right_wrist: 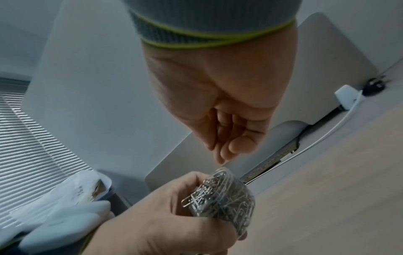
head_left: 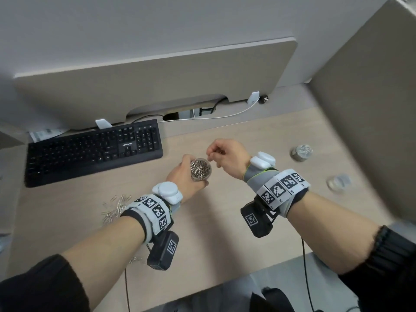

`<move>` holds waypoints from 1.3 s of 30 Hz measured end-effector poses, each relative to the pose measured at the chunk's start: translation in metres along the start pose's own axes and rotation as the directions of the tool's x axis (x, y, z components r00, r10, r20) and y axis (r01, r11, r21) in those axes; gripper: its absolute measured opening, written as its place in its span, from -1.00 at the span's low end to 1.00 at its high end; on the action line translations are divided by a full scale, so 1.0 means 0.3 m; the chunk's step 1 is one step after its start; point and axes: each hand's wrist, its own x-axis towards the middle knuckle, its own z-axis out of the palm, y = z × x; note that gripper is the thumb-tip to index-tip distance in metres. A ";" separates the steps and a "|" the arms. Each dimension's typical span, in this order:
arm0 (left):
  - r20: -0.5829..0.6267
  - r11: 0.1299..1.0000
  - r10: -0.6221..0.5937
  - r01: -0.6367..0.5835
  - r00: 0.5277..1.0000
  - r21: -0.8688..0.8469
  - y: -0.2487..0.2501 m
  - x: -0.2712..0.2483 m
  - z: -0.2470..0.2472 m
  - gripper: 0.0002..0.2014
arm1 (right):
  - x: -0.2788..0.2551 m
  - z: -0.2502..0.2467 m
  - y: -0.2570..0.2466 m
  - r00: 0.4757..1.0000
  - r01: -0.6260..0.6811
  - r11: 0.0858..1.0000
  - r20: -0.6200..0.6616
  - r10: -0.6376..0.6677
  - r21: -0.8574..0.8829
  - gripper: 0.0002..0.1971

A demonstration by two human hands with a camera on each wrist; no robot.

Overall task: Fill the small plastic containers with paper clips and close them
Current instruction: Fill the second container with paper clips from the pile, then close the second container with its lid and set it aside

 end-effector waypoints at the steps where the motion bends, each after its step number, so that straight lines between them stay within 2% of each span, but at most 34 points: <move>1: 0.002 1.000 0.006 -0.006 1.000 0.001 0.004 0.009 0.010 -0.34 | 0.000 -0.018 0.020 1.000 -0.022 1.000 -0.018 0.022 -0.005 -0.74; 4: 0.017 1.000 0.018 -0.019 1.000 0.024 0.021 0.040 0.044 -0.30 | -0.002 -0.089 0.114 0.995 -0.074 0.994 -0.068 0.068 -0.081 -0.84; 6: 0.023 0.999 0.011 -0.012 1.000 0.045 0.035 0.062 0.061 -0.28 | 0.006 -0.146 0.203 0.988 -0.132 0.972 -0.104 0.114 -0.195 -0.93; 8: 0.024 0.998 0.003 -0.005 1.000 0.066 0.042 0.079 0.070 -0.28 | 0.017 -0.195 0.294 0.973 -0.226 0.912 -0.132 0.191 -0.343 -0.81; 11: 0.039 0.995 0.002 -0.006 0.999 0.100 0.066 0.116 0.096 -0.29 | 0.022 -0.262 0.415 0.933 -0.352 0.771 -0.131 0.336 -0.530 -0.57; 14: 0.055 0.995 0.000 -0.006 0.998 0.104 0.097 0.167 0.130 -0.24 | 0.012 -0.299 0.491 0.890 -0.393 0.635 -0.101 0.445 -0.665 -0.50; 16: 0.069 0.994 0.000 -0.008 0.998 0.112 0.122 0.199 0.157 -0.26 | 0.010 -0.305 0.534 0.880 -0.369 0.594 -0.064 0.470 -0.715 -0.48; 20: 0.088 0.992 -0.013 0.001 0.996 0.127 0.158 0.249 0.213 -0.34 | 0.021 -0.276 0.603 0.902 -0.212 0.605 0.085 0.424 -0.768 -0.36; 23: 0.084 0.992 -0.020 0.009 0.996 0.129 0.174 0.267 0.235 -0.34 | 0.044 -0.255 0.612 0.919 -0.159 0.611 0.111 0.379 -0.776 -0.57; 26: 0.094 0.991 -0.030 0.018 0.995 0.131 0.189 0.269 0.239 -0.33 | 0.066 -0.266 0.584 0.916 -0.270 0.687 0.038 0.398 -0.674 -0.71; 28: 0.105 0.991 -0.023 0.009 0.994 0.137 0.199 0.265 0.228 -0.33 | 0.078 -0.288 0.545 0.928 -0.316 0.774 -0.009 0.373 -0.549 -0.64; 31: 0.117 0.992 -0.014 -0.001 0.993 0.129 0.206 0.268 0.209 -0.34 | 0.094 -0.329 0.468 0.960 -0.275 0.887 -0.066 0.271 -0.371 -0.46; 33: 0.122 0.994 0.005 -0.019 0.992 0.112 0.216 0.273 0.190 -0.35 | 0.094 -0.348 0.402 0.971 -0.232 0.929 -0.120 0.205 -0.289 -0.44; 39: 0.123 0.995 0.056 -0.066 0.991 0.072 0.227 0.239 0.139 -0.40 | 0.054 -0.286 0.238 0.985 -0.141 0.960 -0.136 0.110 -0.241 -0.46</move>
